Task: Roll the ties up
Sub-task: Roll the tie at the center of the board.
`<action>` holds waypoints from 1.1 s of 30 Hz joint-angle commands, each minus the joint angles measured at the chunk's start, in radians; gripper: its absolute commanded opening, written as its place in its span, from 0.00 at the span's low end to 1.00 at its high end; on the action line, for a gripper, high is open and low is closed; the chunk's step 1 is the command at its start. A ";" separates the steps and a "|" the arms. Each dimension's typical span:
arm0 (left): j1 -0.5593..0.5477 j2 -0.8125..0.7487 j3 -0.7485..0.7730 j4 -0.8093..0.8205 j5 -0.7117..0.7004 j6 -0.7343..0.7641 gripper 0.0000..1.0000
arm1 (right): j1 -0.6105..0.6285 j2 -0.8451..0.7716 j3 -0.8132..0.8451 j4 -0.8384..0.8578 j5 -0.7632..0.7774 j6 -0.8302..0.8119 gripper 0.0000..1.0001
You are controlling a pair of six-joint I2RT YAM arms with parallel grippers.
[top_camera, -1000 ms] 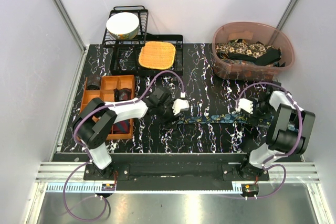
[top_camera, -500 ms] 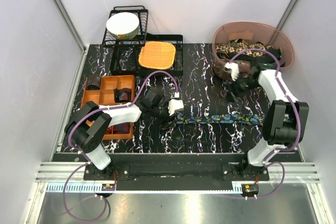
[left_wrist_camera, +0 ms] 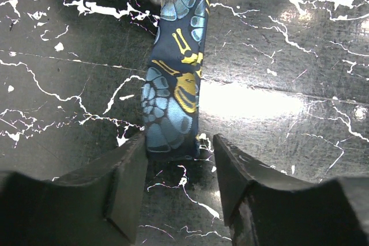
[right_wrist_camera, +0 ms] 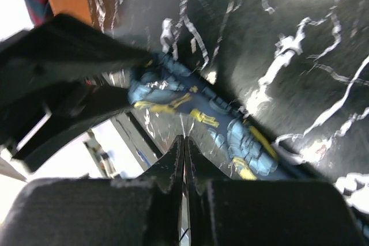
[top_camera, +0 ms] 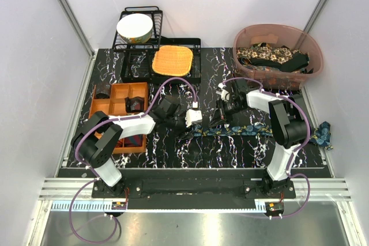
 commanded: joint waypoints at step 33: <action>-0.007 0.055 0.121 0.001 0.050 -0.041 0.38 | 0.060 0.125 -0.037 0.046 0.142 0.104 0.07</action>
